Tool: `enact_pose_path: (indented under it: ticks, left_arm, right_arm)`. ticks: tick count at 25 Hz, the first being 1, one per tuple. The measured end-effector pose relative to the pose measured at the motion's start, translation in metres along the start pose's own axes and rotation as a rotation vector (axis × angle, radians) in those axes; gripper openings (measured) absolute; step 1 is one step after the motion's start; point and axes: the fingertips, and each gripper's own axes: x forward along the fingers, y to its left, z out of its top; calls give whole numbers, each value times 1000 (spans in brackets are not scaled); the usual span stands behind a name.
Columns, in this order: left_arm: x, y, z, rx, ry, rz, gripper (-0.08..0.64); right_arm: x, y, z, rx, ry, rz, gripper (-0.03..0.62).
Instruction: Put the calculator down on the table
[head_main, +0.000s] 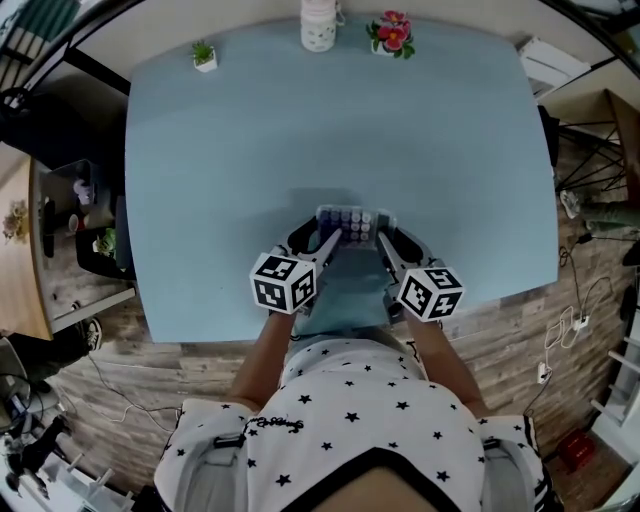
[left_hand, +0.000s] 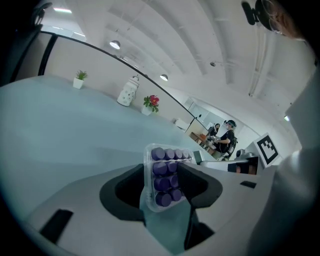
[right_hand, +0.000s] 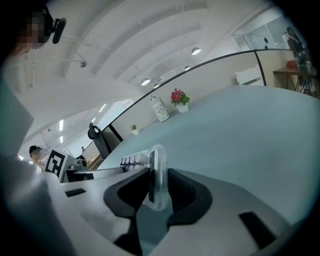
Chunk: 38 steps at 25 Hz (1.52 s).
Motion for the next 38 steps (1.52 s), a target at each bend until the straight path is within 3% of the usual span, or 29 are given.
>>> enact_pose_path:
  ticks: [20,38]
  left_arm:
    - [11,4,-6,56,63,105,218]
    - [15,10,-3,75,47,173,224]
  right_arm:
    - [11,-14,-10,-33,46,-56,117]
    - [19,-15,-6,-220,111,-106,140]
